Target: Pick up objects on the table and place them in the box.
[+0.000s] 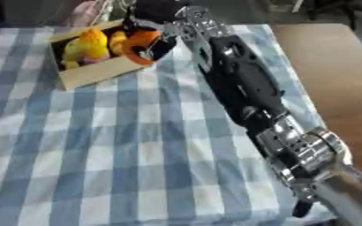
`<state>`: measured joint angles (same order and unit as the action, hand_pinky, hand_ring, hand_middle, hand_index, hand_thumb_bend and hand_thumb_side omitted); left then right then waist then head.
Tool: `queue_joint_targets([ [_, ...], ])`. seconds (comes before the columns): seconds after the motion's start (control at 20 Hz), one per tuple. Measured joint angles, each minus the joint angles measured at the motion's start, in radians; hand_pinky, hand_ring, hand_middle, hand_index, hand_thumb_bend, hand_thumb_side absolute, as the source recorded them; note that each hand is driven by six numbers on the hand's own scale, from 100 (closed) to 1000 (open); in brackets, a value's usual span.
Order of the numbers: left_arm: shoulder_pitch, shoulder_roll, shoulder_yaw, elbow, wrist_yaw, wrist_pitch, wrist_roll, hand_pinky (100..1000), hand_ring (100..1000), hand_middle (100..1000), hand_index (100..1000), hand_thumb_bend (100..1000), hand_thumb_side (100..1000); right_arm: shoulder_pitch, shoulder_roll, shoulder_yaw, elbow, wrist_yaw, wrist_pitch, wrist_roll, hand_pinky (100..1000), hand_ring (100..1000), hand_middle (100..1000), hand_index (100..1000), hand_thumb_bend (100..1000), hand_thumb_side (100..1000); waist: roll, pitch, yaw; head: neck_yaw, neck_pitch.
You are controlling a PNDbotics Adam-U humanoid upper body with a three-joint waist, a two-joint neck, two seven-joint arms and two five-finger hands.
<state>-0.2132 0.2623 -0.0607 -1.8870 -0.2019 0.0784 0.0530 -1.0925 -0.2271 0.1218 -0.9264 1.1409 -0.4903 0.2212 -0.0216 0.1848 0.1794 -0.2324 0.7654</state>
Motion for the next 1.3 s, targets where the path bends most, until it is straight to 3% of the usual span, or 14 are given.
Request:
queue_joint_targets([
  [0.2, -0.013, -0.01, -0.013, 0.0, 0.003, -0.002, -0.012, 732, 577, 584, 756, 100, 649, -0.003, 0.042, -0.059, 0.07, 0.08, 0.117, -0.165, 718, 485, 308, 387, 100, 100, -0.004, 0.0, 0.04, -0.028, 0.0],
  [0.35, -0.02, -0.018, -0.021, 0.0, 0.009, -0.003, -0.021, 732, 577, 585, 756, 100, 650, 0.003, 0.075, -0.084, 0.122, 0.149, 0.209, -0.288, 755, 589, 533, 646, 100, 100, -0.005, 0.0, 0.065, -0.044, -0.001],
  [0.4, -0.023, -0.018, -0.022, 0.0, 0.009, -0.004, -0.022, 732, 577, 577, 757, 100, 651, 0.006, 0.083, -0.088, 0.139, 0.17, 0.233, -0.315, 771, 642, 628, 769, 120, 201, -0.005, 0.0, 0.069, -0.048, -0.001],
  [0.55, -0.025, -0.026, -0.024, 0.0, 0.011, -0.005, -0.025, 732, 577, 574, 757, 100, 653, 0.015, 0.104, -0.096, 0.194, 0.231, 0.286, -0.34, 791, 719, 768, 904, 260, 406, -0.005, 0.0, 0.074, -0.055, -0.001],
  [0.8, -0.025, -0.026, -0.025, 0.0, 0.013, -0.004, -0.026, 733, 570, 573, 757, 100, 656, 0.024, 0.111, -0.116, 0.236, 0.271, 0.36, -0.337, 798, 737, 824, 946, 330, 538, -0.005, 0.0, 0.07, -0.057, -0.001],
  [1.0, -0.025, -0.026, -0.025, 0.0, 0.013, -0.003, -0.024, 733, 563, 573, 756, 100, 658, 0.025, 0.109, -0.115, 0.218, 0.253, 0.383, -0.367, 802, 743, 847, 945, 319, 525, -0.005, 0.0, 0.053, -0.052, -0.001],
  [1.05, -0.025, -0.026, -0.025, 0.0, 0.013, -0.003, -0.024, 733, 564, 573, 757, 100, 655, 0.025, 0.107, -0.114, 0.207, 0.244, 0.382, -0.375, 800, 739, 845, 943, 281, 532, -0.005, 0.0, 0.048, -0.051, -0.001],
  [1.3, -0.025, -0.026, -0.025, 0.0, 0.013, -0.002, -0.022, 733, 564, 573, 756, 100, 662, 0.018, 0.09, -0.105, 0.145, 0.198, 0.381, -0.419, 798, 727, 837, 938, 292, 498, -0.005, 0.0, 0.039, -0.047, -0.002],
])
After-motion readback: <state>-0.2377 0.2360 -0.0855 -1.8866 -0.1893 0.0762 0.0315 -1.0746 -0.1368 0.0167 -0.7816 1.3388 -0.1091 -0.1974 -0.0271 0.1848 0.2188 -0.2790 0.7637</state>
